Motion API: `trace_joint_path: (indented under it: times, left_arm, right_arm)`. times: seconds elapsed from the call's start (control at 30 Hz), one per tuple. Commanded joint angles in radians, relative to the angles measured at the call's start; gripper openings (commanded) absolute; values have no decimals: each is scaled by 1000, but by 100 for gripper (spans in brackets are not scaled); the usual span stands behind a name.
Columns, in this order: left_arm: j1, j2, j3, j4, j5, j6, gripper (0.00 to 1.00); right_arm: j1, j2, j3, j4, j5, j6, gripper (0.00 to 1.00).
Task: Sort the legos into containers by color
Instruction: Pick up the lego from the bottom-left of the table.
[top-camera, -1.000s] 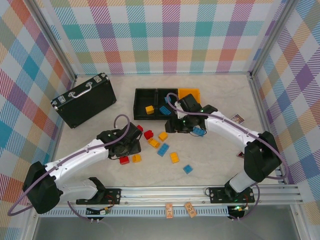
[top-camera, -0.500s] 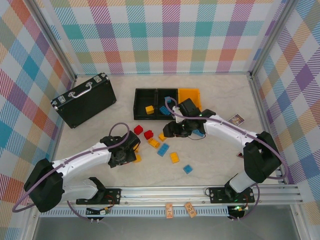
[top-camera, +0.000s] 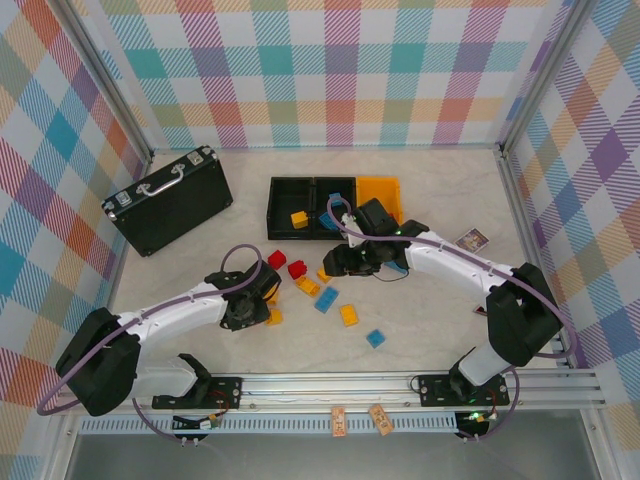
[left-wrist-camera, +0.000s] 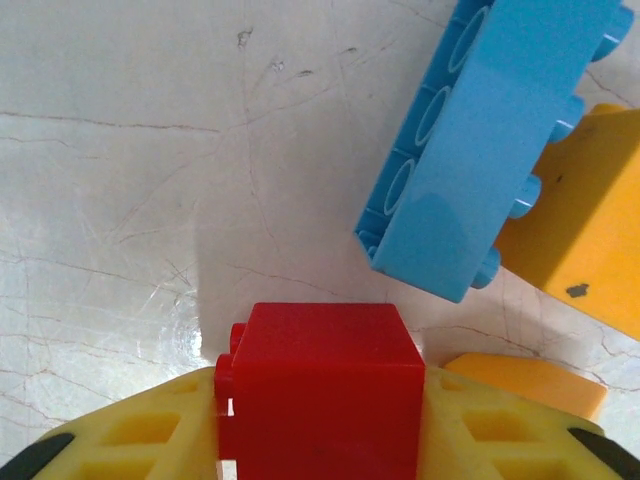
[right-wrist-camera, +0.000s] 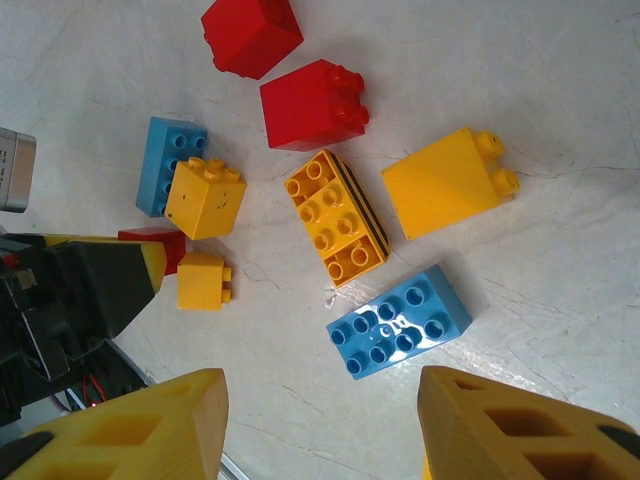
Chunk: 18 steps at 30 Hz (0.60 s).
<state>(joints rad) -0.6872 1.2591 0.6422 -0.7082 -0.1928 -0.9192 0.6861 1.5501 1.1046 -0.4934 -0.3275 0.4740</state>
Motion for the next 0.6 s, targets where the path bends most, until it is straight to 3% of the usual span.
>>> trace_joint_path:
  times: [0.0, 0.13, 0.57]
  left_arm:
    - [20, 28, -32, 20, 26, 16, 36]
    - [21, 30, -20, 11, 25, 31, 27]
    - [21, 4, 231, -152, -1, 146, 27]
  right_arm:
    - [9, -15, -18, 11, 10, 13, 53]
    - [9, -21, -20, 11, 18, 15, 53]
    - [-1, -81, -47, 37, 45, 48, 53]
